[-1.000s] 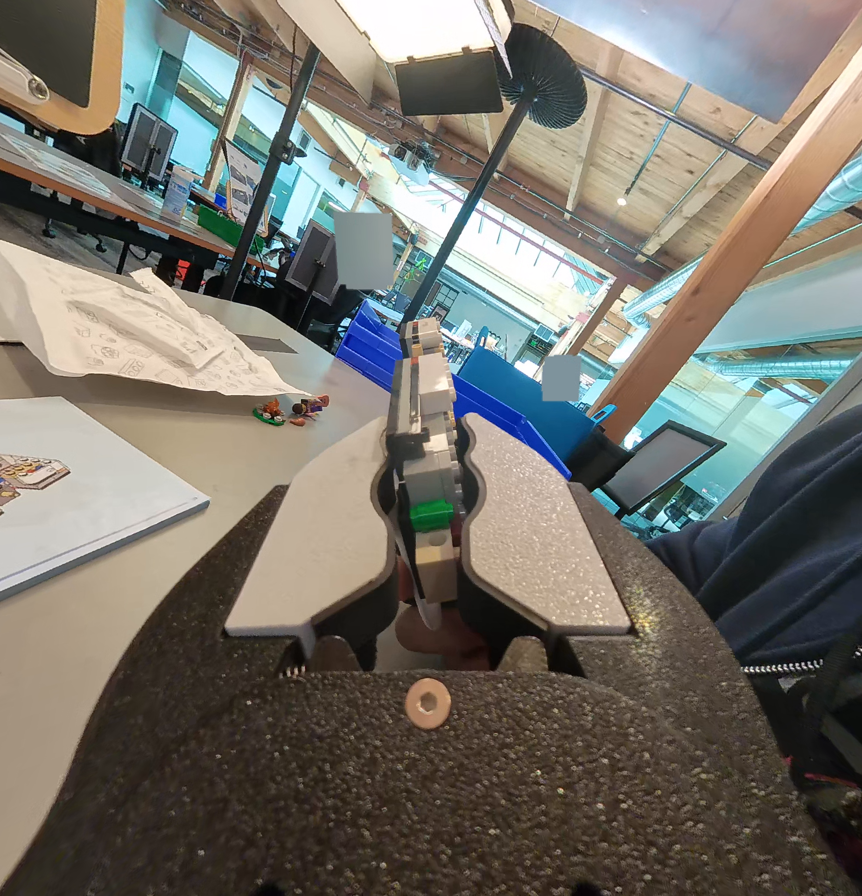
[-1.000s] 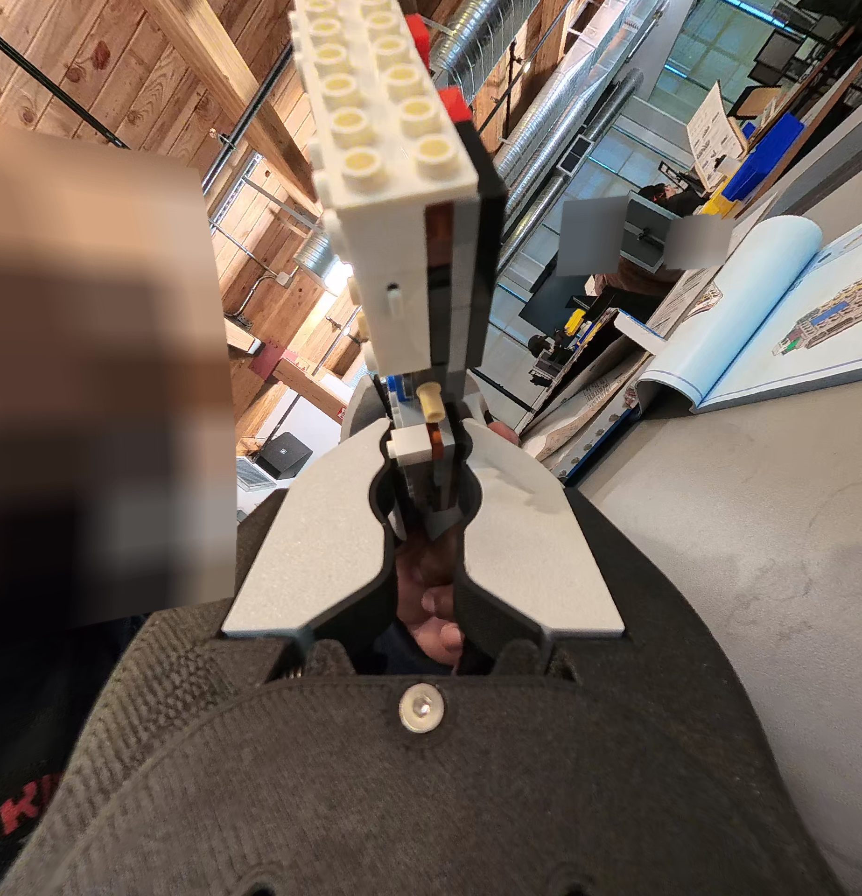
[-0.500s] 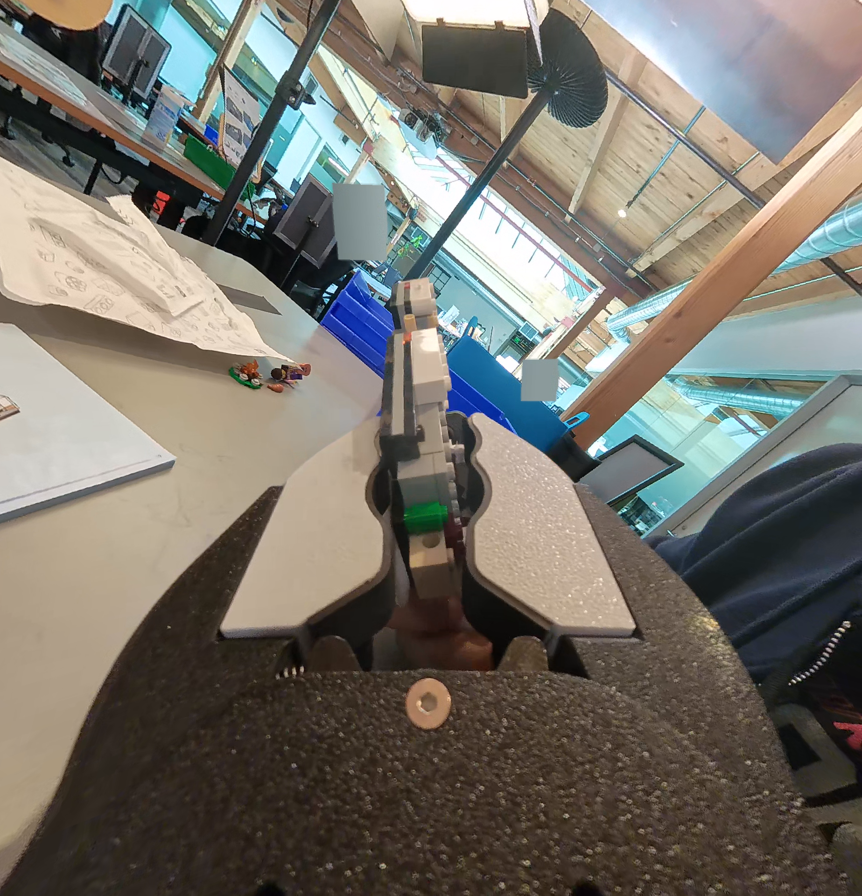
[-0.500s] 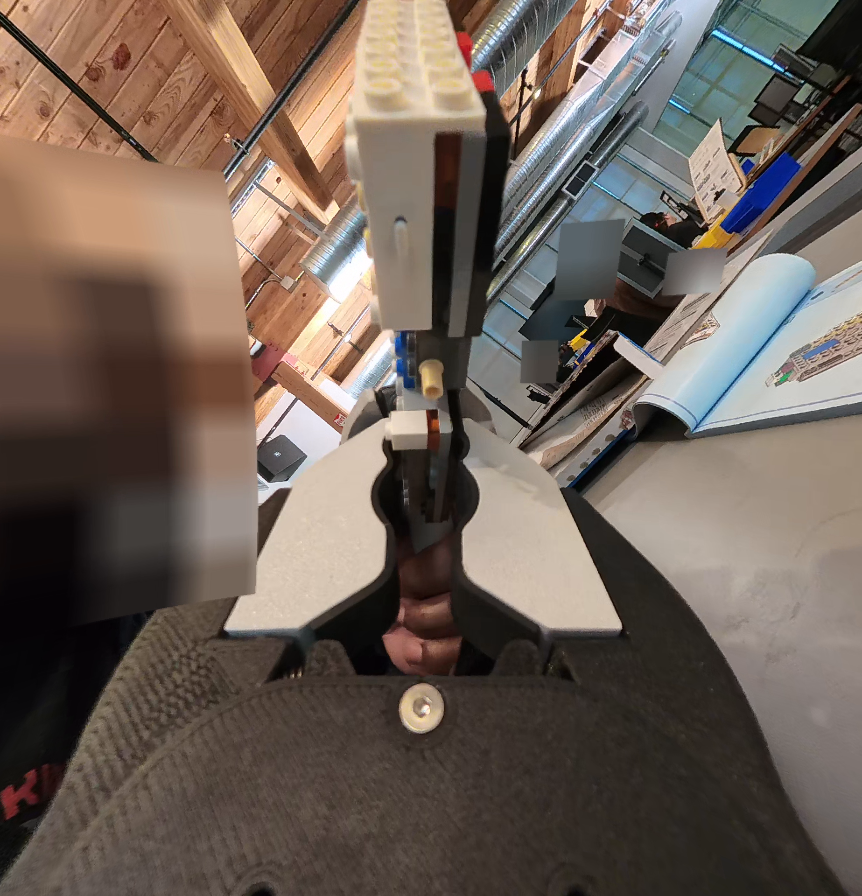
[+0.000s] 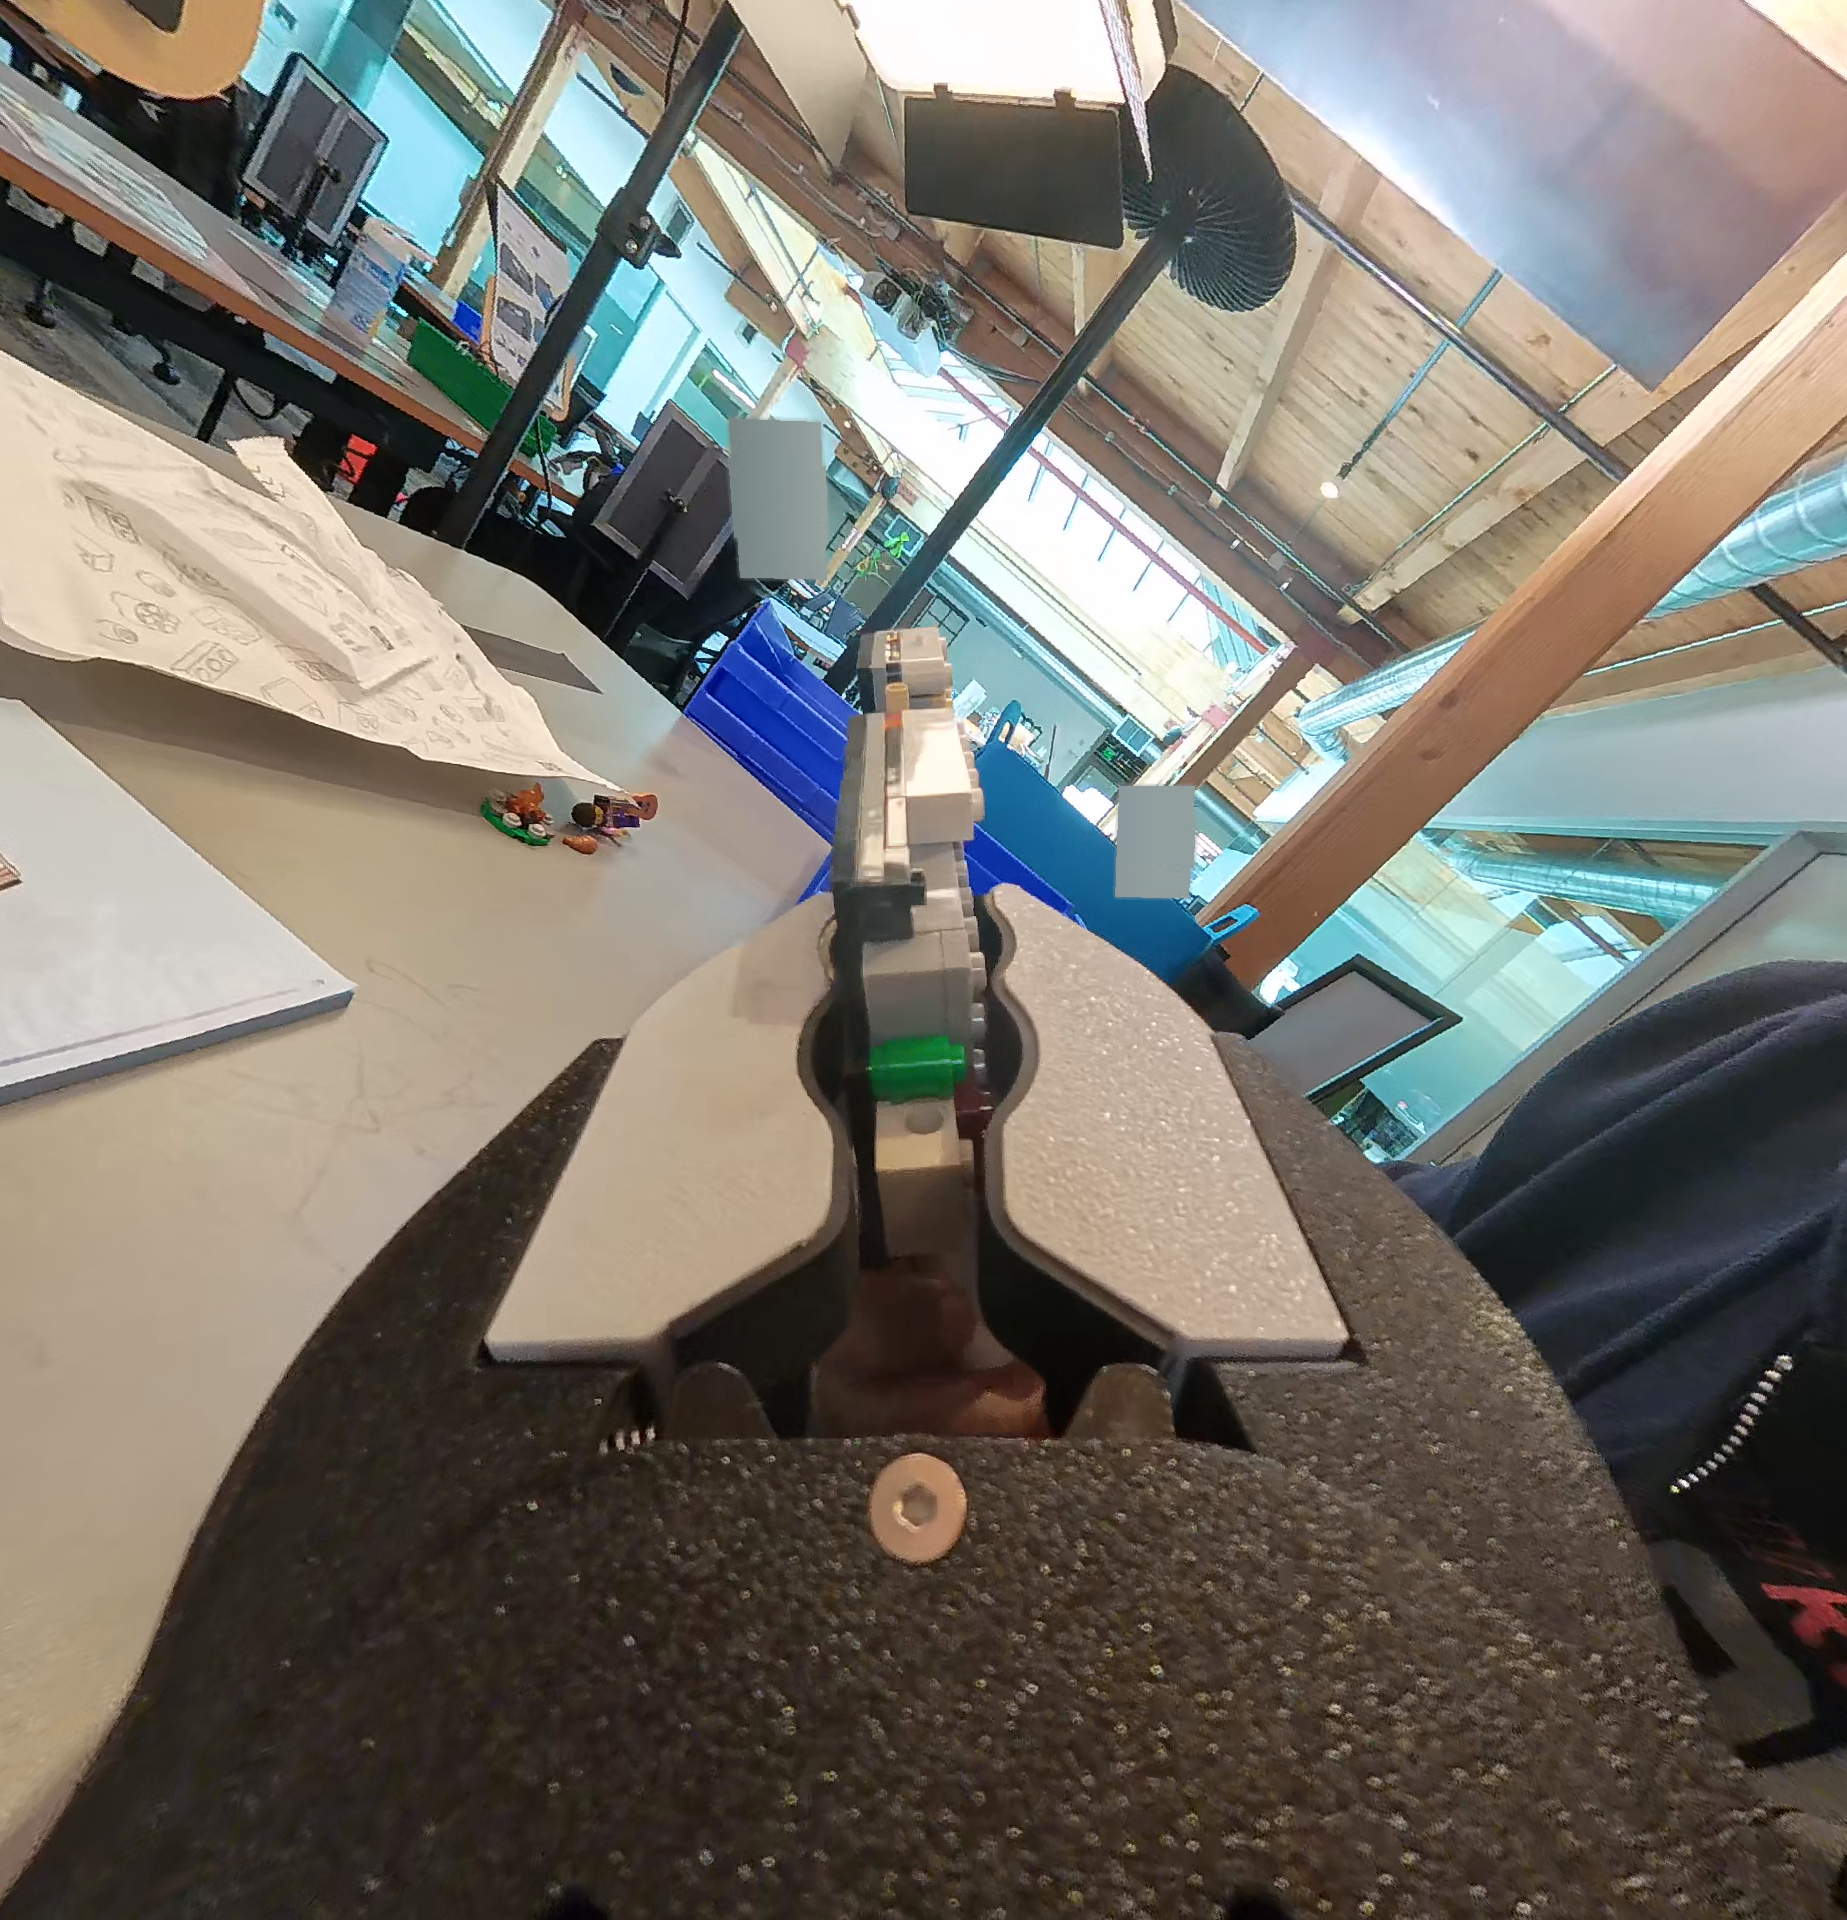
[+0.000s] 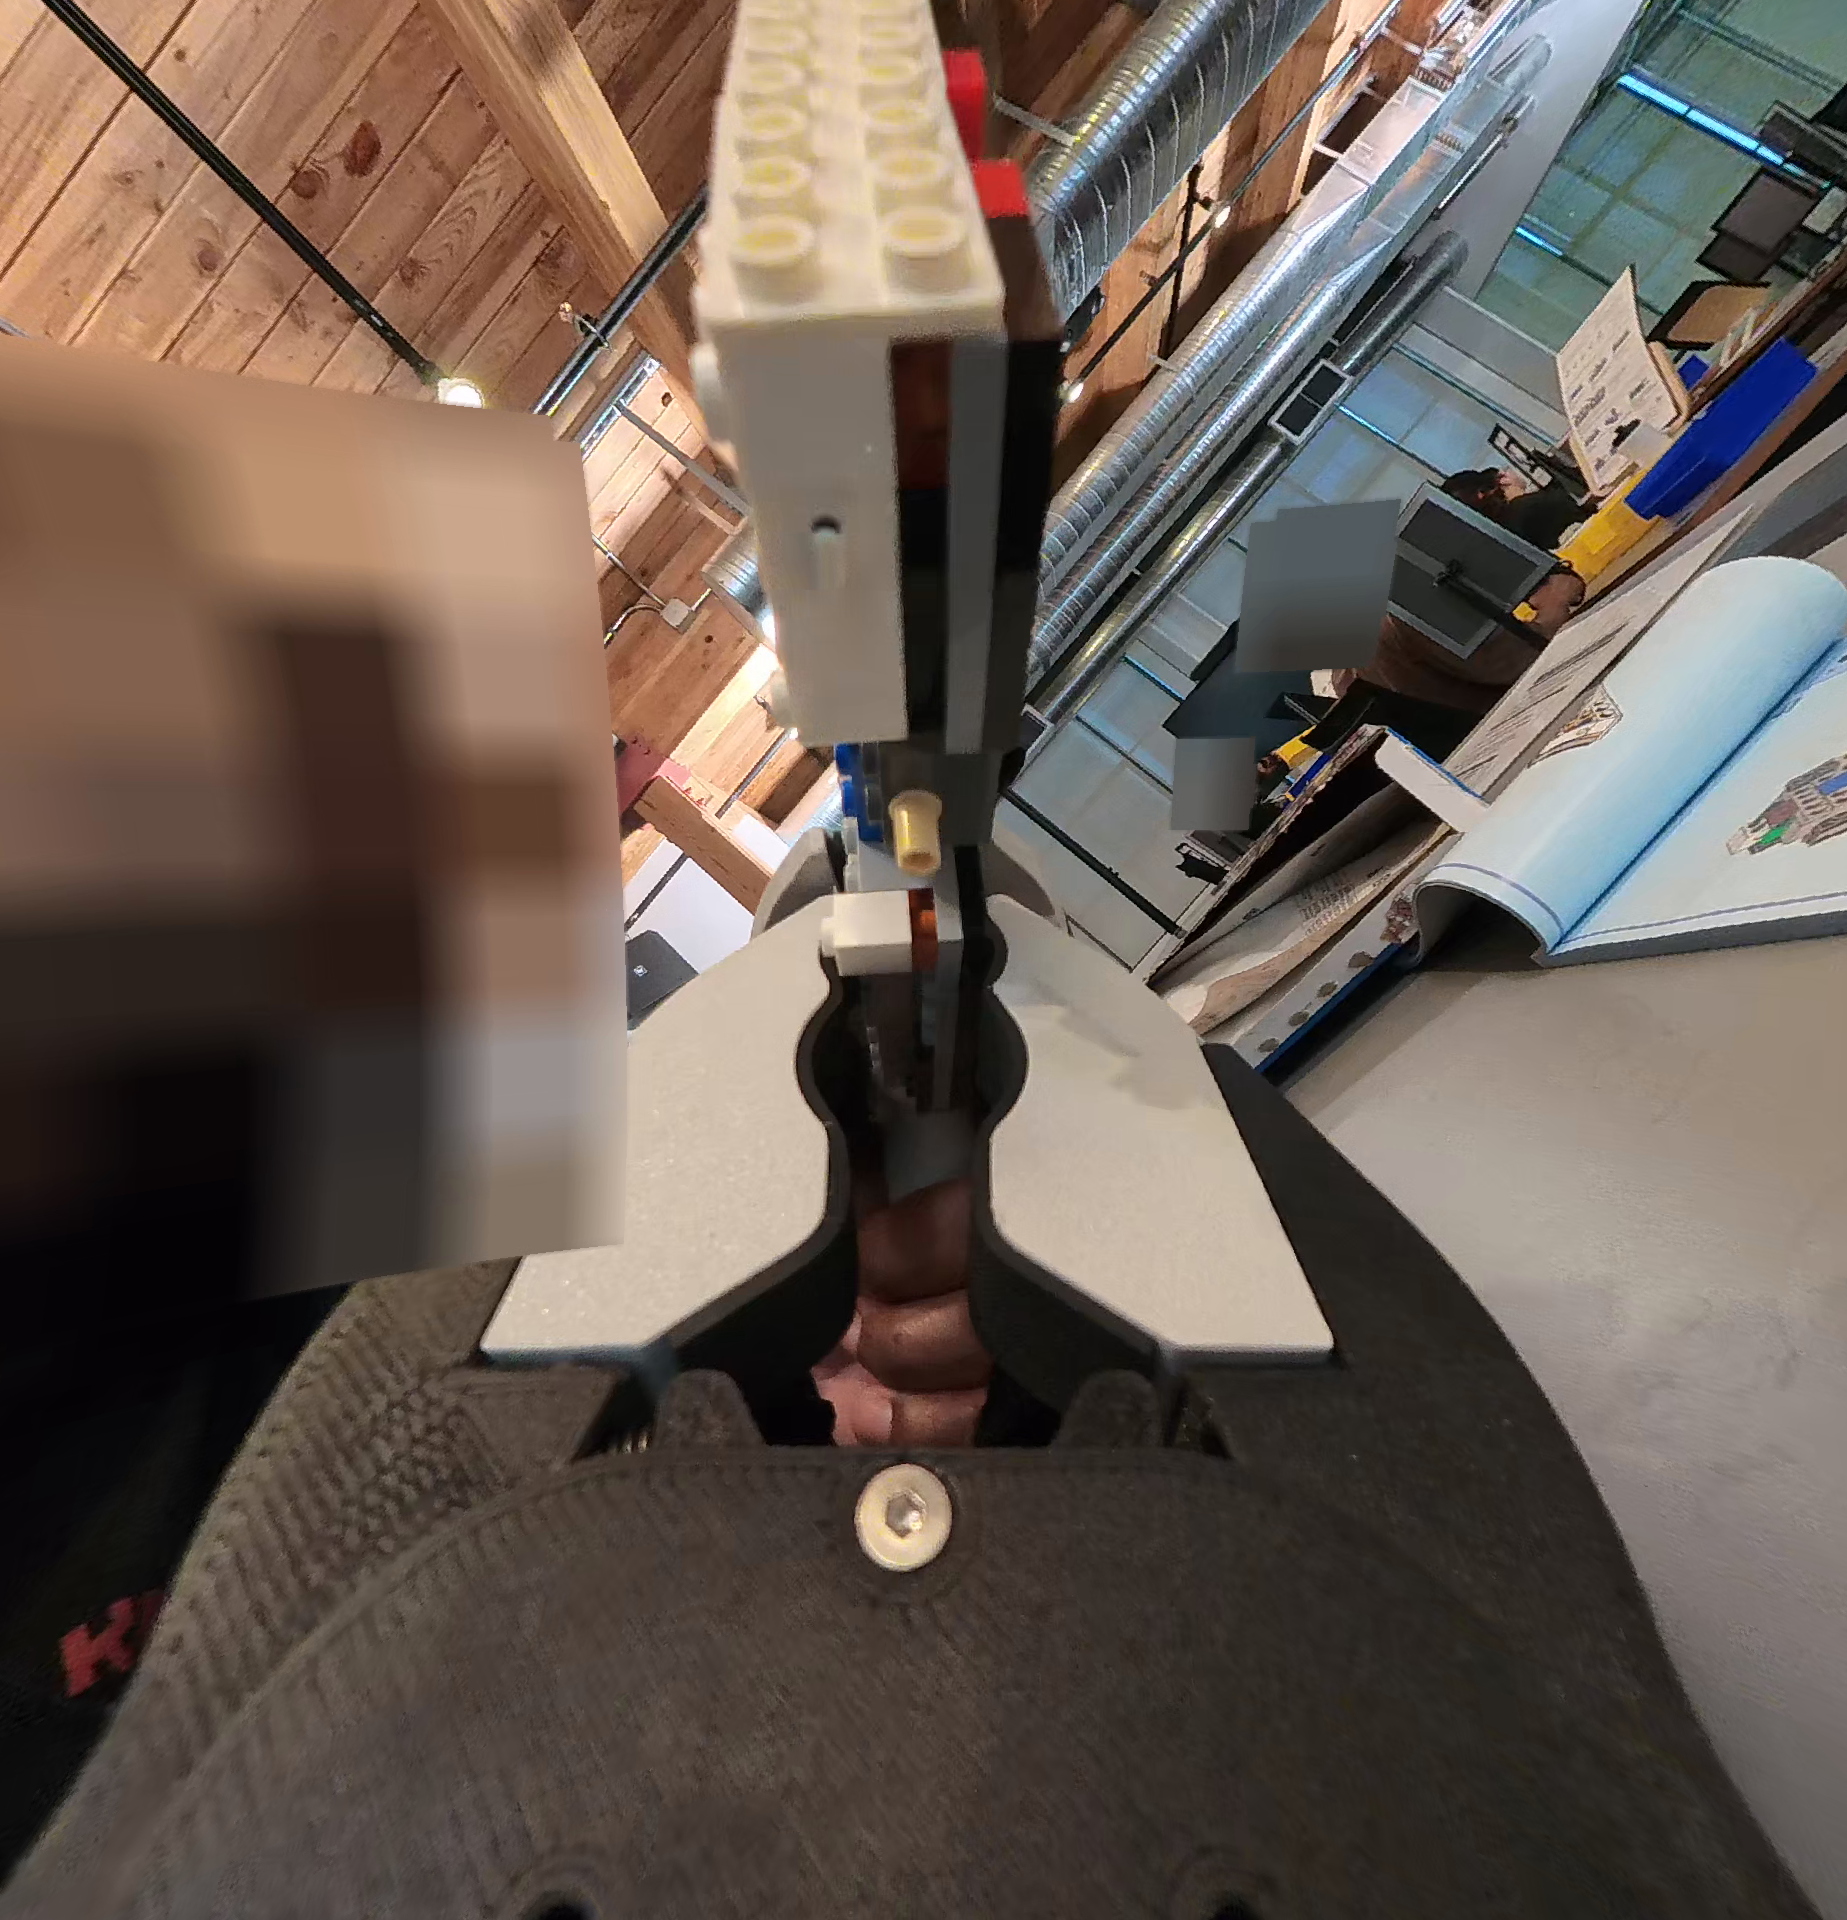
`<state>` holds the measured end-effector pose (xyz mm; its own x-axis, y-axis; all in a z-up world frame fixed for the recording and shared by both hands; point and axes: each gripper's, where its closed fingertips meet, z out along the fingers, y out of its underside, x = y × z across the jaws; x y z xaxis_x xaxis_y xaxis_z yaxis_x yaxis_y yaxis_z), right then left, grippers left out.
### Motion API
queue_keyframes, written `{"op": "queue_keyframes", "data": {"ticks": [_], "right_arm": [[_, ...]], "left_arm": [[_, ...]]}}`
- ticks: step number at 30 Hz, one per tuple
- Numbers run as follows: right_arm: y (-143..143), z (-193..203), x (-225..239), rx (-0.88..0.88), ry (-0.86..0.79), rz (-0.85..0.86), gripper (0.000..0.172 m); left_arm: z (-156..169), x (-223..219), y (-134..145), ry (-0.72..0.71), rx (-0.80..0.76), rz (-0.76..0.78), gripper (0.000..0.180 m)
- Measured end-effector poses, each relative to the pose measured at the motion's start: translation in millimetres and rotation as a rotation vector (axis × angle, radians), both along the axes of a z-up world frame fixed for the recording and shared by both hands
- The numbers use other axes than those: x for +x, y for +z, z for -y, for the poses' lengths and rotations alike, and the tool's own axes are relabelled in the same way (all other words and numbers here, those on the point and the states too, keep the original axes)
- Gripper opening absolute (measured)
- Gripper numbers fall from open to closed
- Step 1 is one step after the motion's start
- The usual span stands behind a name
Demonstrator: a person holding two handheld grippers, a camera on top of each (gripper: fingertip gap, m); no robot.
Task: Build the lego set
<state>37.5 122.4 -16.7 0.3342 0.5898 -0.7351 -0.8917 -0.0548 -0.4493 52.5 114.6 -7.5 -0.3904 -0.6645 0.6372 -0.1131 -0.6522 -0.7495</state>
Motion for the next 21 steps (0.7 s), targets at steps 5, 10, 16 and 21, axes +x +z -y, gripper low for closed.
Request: {"op": "queue_keyframes", "data": {"ticks": [5, 10, 16, 21], "right_arm": [[-0.8, -1.7, -2.4, -0.003, 0.000, 0.014, 0.020], [-1.3, -2.0, -3.1, -0.005, -0.003, 0.022, 0.019], [-3.1, -3.1, -1.6, -0.017, -0.010, 0.016, 0.019], [-4.0, -4.1, -2.1, -0.025, -0.012, 0.021, 0.019]], "left_arm": [[-2.5, -1.2, 0.6, 0.000, -0.059, 0.002, 0.020], [-2.7, -1.5, 0.7, -0.018, -0.090, -0.007, 0.020], [-2.4, 0.1, -1.4, -0.058, -0.143, -0.041, 0.022], [-3.1, -0.2, -2.1, -0.073, -0.182, -0.044, 0.022]]}}
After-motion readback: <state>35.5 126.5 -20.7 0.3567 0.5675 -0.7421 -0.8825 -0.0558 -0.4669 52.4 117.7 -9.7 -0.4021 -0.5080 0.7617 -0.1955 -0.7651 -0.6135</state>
